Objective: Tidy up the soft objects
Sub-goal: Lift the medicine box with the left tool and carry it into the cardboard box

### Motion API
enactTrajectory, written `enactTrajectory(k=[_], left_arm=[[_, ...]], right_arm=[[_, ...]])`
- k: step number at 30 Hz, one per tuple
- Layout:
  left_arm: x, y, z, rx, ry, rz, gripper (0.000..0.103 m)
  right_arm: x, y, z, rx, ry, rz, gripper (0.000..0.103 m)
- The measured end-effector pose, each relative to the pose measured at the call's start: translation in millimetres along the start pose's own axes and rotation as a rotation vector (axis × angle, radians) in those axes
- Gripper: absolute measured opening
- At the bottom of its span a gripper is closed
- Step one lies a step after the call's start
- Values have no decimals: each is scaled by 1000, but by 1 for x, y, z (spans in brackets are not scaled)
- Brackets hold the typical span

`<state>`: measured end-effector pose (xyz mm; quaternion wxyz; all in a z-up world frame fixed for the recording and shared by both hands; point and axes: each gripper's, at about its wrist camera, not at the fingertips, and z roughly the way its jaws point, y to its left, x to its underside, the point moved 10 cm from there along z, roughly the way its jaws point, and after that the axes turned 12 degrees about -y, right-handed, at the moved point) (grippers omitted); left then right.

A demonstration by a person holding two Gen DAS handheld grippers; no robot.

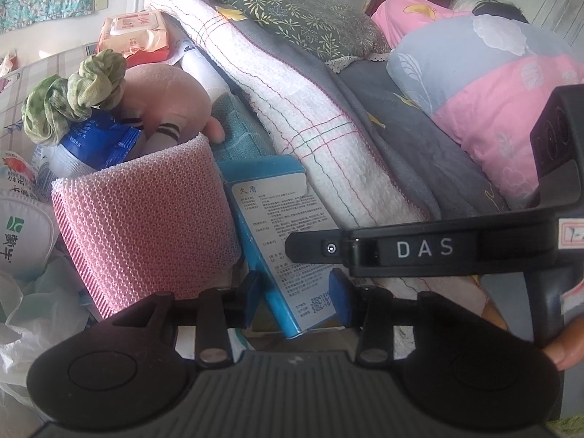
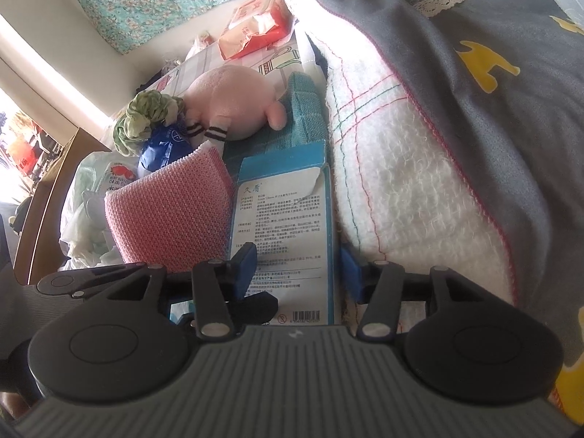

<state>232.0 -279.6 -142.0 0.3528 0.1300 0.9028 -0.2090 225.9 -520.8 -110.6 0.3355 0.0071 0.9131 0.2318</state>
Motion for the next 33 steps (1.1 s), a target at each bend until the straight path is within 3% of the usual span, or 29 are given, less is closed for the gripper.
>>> enactTrajectory(k=[10,19,27,33], left_arm=[[-7,-10,-24,30,-64,22,41],[-15,-27,-79,60,-159,50,41],[-25,-10,-151,8,-286,56,41],[-32,41,-214,-115,-372,43,41]], right_arm=[[-3,14,-39,40,-80,-45,45],[-4,46,-94,34,-195,-60,44],[-6,108,-126,-53,-274,-114,44],[-8,193,-117,-211,-277,-170,44]])
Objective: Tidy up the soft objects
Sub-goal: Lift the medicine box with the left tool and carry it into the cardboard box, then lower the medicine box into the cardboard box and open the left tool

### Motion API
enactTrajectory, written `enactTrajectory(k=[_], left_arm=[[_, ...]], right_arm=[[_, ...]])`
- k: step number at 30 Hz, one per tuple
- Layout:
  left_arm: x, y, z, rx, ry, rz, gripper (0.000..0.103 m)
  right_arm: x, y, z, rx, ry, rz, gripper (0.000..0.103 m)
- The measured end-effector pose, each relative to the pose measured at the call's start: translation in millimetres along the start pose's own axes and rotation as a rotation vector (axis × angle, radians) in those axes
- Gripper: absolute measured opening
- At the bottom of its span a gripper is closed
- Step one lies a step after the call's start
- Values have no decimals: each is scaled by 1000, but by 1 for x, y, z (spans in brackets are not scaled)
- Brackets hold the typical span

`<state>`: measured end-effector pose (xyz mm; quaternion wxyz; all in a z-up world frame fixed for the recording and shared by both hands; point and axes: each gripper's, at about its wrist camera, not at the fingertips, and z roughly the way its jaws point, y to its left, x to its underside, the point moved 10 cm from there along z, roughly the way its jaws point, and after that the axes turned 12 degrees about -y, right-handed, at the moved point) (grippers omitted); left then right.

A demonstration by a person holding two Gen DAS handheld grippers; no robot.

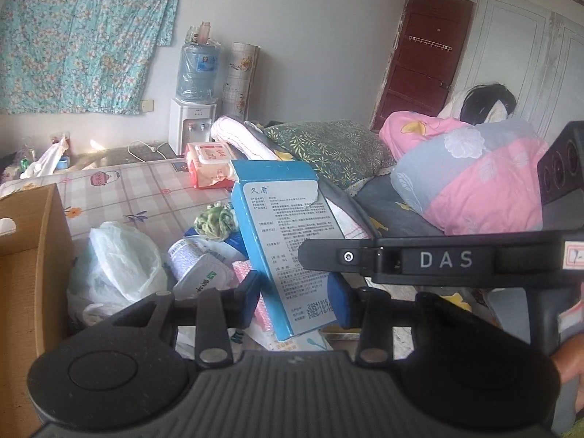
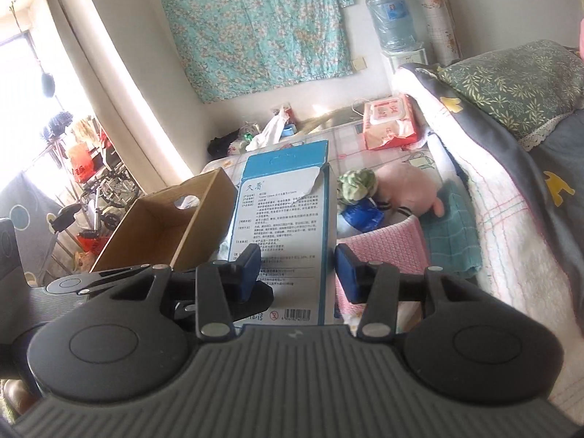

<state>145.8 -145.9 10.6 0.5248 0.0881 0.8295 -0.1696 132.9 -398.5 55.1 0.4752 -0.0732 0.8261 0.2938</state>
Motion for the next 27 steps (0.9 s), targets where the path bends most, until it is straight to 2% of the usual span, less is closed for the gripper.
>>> enactTrajectory(k=[4,8,12,15,19,21,24,27], left_arm=[[-16,61,-31,-139,-15,-20,41],[-22,128,-53,-266,10,-63,41],[-24,193,-56,-353,74,-101,41],[-24,243,-51,-385,130,-139,41],[-24,293,-29,-382,185,-195,41],[-21,310,-11,-350,216,-220,41],[-2,338,20,-324,295,-292,41],[20,361,43,-365,363,-308,41]], right_arm=[[-2,64,41,-143,37,-12,44],[6,132,91,-266,114,-2,44],[20,182,146,-323,217,31,44],[26,209,185,-327,263,38,44],[27,222,226,-304,279,49,46],[27,220,255,-267,279,43,46],[28,208,282,-232,275,62,46],[28,191,289,-227,263,80,45]])
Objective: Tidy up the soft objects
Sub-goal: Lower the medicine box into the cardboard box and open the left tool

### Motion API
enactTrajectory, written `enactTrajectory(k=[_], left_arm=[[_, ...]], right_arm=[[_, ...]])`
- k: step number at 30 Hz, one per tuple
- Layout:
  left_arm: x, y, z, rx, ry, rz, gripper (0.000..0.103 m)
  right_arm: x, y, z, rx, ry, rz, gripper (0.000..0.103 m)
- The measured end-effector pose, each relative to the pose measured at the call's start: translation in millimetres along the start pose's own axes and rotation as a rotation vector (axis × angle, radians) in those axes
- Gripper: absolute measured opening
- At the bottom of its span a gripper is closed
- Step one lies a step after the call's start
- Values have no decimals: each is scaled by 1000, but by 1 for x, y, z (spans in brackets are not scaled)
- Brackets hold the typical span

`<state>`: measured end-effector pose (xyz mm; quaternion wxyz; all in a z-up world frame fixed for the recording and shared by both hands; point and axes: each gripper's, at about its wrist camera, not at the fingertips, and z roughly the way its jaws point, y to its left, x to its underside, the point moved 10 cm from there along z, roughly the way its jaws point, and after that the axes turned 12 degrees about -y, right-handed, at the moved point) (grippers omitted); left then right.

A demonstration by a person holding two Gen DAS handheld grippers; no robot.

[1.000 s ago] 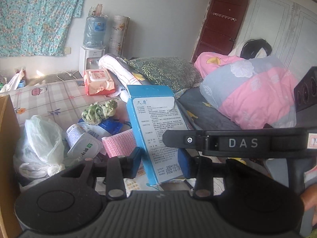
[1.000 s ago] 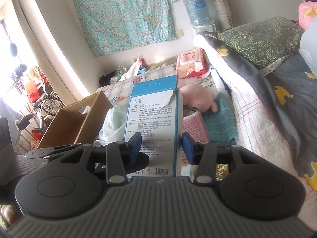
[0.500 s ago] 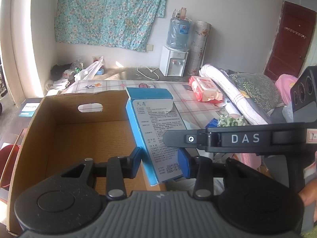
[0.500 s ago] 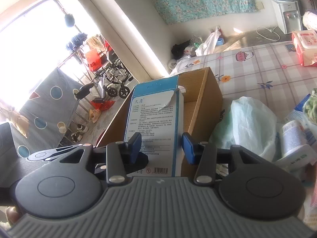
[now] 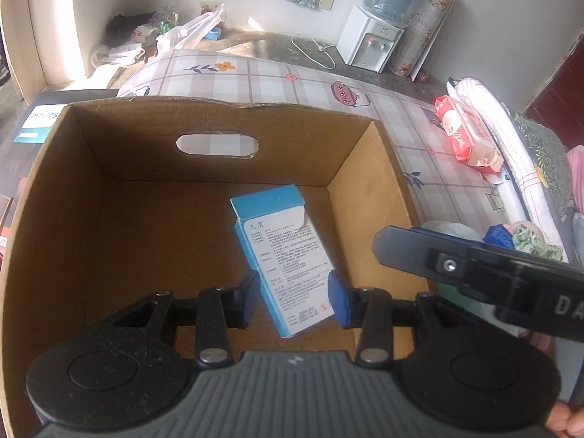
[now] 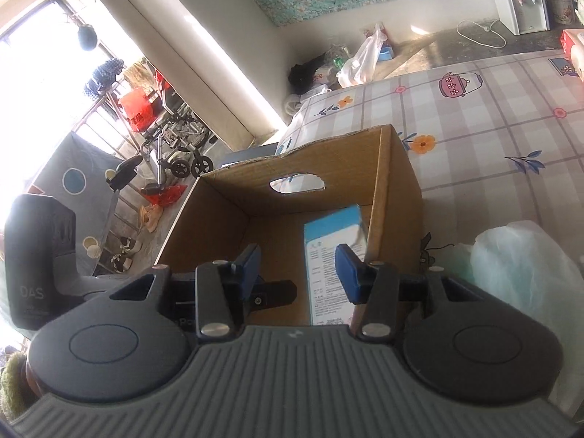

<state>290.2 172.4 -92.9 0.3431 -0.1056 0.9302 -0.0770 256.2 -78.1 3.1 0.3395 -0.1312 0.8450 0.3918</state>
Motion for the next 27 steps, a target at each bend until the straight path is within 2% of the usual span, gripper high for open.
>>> enactTrajectory(k=[3,9,12,15,19,27], left_arm=[[9,9,21,-28,58,-4,41],[12,24,49,-34,150,-104,43],[13,29,65,-54,181,-125,40],[6,27,75,-22,168,-135,41],[-5,17,82,-11,150,-83,38],[-16,0,89,0,105,-37,38]], right_arm=[[0,-14,-13,-11,-17,5,45],[3,-33,-47,-23,-55,12,46],[8,-42,-58,-27,-59,41,46],[12,-51,-60,-30,-54,73,46],[12,-62,-58,-17,-49,100,46],[14,-60,-64,-24,-60,119,46]])
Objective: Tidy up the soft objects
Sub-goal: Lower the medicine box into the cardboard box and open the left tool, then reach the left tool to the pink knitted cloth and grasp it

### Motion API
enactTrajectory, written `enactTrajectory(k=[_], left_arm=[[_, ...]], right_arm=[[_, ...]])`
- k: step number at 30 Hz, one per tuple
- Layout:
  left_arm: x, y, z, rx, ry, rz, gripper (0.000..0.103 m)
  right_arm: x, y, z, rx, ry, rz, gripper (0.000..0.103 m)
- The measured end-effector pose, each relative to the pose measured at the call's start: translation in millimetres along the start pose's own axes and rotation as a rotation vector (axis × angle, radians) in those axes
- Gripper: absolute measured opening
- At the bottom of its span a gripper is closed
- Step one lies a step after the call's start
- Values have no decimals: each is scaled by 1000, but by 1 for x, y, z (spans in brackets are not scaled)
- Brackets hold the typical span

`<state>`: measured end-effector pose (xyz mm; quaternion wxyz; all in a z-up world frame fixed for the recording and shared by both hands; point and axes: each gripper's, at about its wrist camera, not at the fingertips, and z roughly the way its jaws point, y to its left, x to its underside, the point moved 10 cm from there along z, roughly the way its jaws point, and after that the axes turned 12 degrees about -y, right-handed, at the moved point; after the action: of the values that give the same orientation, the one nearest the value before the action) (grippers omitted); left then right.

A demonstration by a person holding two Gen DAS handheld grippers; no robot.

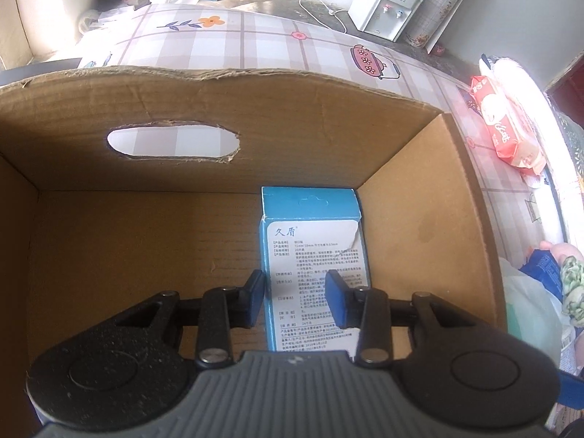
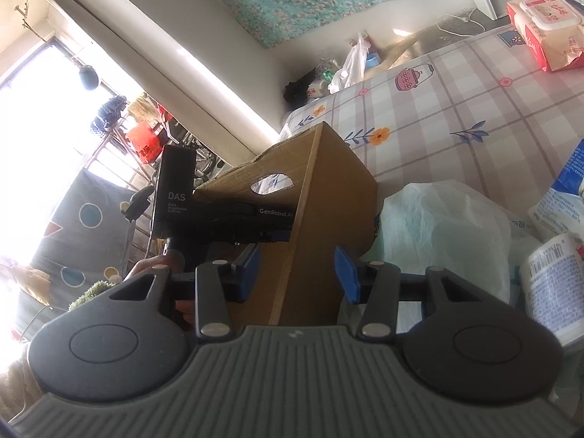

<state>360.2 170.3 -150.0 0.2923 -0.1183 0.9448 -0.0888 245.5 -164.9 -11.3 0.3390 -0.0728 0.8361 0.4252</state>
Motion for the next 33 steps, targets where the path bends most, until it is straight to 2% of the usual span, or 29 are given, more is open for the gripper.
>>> enactTrajectory(k=[6,8,12,14,16,18,20,22,26,30,33], left_arm=[[0,2,-6,-34,-20,-23,44],[0,5,-16,-57,-30,-32,56],[-5,7,-60,-71,-120,-39,67],[-8,3,-87,-61,-167,-45,77],[-9,-5,-119,-43,-226,-43,77],[-7,-16,-150,-28,-282,-20,82],[-1,-36,-183,-5,-355,33,91],[9,-58,-210,20,-408,97,94],[42,-105,-243,73,-451,183,97],[74,-158,-252,168,-468,263,98],[87,-193,-245,203,-467,358,98]], right_arm=[[0,0,-14,21,-25,-25,46],[0,-2,-23,32,-41,-35,46],[3,-8,-45,53,-79,-50,46],[5,-13,-61,67,-104,-55,46],[7,-20,-78,84,-130,-61,46],[10,-26,-93,109,-154,-73,47],[12,-34,-110,135,-176,-86,47],[15,-41,-124,159,-193,-91,48],[24,-57,-157,200,-228,-102,51],[32,-71,-185,228,-251,-84,52],[43,-83,-201,248,-260,-62,53]])
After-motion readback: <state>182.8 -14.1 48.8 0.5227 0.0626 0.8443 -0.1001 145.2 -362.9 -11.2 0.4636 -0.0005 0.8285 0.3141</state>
